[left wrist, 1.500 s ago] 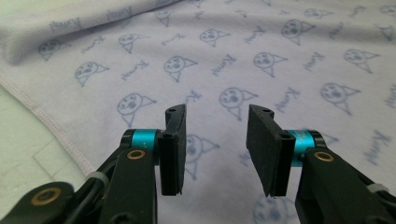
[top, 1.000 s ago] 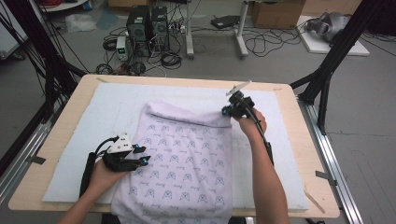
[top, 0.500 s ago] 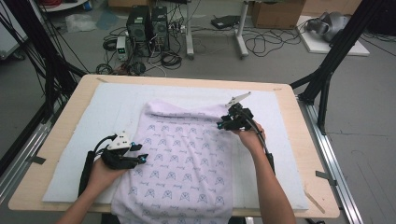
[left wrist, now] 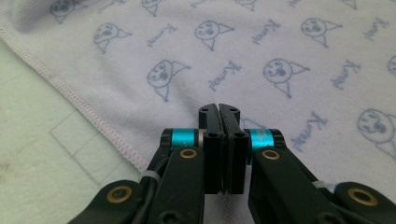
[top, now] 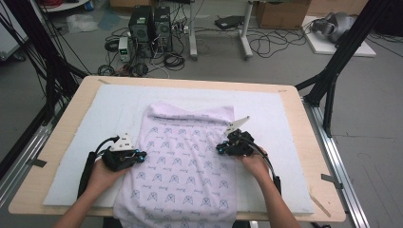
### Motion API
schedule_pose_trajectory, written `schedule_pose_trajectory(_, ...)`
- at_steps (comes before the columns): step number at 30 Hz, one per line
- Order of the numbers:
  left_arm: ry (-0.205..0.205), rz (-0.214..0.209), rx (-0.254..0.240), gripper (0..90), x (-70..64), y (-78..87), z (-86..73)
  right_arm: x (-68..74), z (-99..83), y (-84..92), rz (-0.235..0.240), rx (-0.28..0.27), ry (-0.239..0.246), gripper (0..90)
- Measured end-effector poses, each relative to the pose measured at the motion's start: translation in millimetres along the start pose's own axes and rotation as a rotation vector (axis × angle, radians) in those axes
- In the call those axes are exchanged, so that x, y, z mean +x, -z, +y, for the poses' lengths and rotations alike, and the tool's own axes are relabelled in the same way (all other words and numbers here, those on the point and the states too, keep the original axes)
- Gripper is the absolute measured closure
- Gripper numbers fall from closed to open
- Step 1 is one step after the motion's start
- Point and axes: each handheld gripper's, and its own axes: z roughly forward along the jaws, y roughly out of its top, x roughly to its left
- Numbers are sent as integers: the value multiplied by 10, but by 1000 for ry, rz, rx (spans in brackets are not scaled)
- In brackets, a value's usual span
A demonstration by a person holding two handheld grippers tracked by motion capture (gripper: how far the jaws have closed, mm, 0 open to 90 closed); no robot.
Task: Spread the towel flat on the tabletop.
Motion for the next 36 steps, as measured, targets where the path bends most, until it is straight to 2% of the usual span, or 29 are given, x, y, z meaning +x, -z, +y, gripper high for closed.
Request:
schedule_pose_trajectory(2,3,-35,-6,884,-51,85,-37,37,7,21,21,17,28,878)
schedule_pose_trajectory(4,-20,-66,-14,884,-159,189,-82,119,-13,91,84,17,35,879)
schedule_pose_trajectory(6,-30,-80,-21,871,-199,234,-78,229,-49,169,88,-11,83,874)
schedule_pose_trajectory(7,-31,-62,-27,817,-179,232,-40,254,-62,195,96,-17,89,857)
schedule_pose_trajectory(8,-27,-43,-32,732,-137,217,20,260,-68,219,84,-22,87,795)
schedule_pose_trajectory(10,-18,-18,-57,700,-11,156,177,217,-77,260,39,-50,63,726)
schedule_pose_trajectory(11,-15,2,-71,698,64,106,264,178,-85,282,13,-66,45,707)
schedule_pose_trajectory(13,25,24,-110,730,235,-16,418,69,-105,322,-33,-90,25,707)
schedule_pose_trajectory(15,28,94,-85,766,412,-171,563,-62,-104,356,-78,-90,-4,707)
schedule_pose_trajectory(17,65,131,-75,783,611,-318,672,-229,-55,411,-146,-94,-19,698)
schedule_pose_trajectory(19,97,160,-52,783,799,-446,774,-436,19,446,-181,-130,-64,671)
schedule_pose_trajectory(22,147,225,-41,715,1008,-577,870,-725,173,376,-216,-112,-108,585)
schedule_pose_trajectory(24,161,294,-8,624,1093,-674,893,-870,245,287,-235,-90,-142,524)
schedule_pose_trajectory(25,179,306,10,569,1133,-726,893,-921,266,244,-249,-71,-158,512)
schedule_pose_trajectory(27,205,285,33,530,1179,-844,875,-979,276,154,-277,-54,-162,505)
schedule_pose_trajectory(29,208,260,75,568,1185,-961,857,-1029,244,57,-281,-30,-173,514)
schedule_pose_trajectory(30,208,233,79,675,1181,-991,843,-1054,220,4,-276,-2,-186,565)
schedule_pose_trajectory(31,222,222,66,806,1177,-993,843,-1069,199,-41,-261,32,-191,635)
schedule_pose_trajectory(32,228,229,64,850,1171,-999,849,-1074,189,-39,-225,13,-212,842)
schedule_pose_trajectory(33,219,252,69,861,1171,-982,862,-1082,202,-30,-193,18,-216,879)
schedule_pose_trajectory(34,224,284,45,864,1182,-933,880,-1071,241,-32,-212,44,-172,884)
schedule_pose_trajectory(35,253,315,-6,865,1206,-855,907,-1070,295,-13,-235,64,-151,885)
schedule_pose_trajectory(36,274,352,-65,865,1233,-759,944,-1089,370,43,-259,57,-158,885)
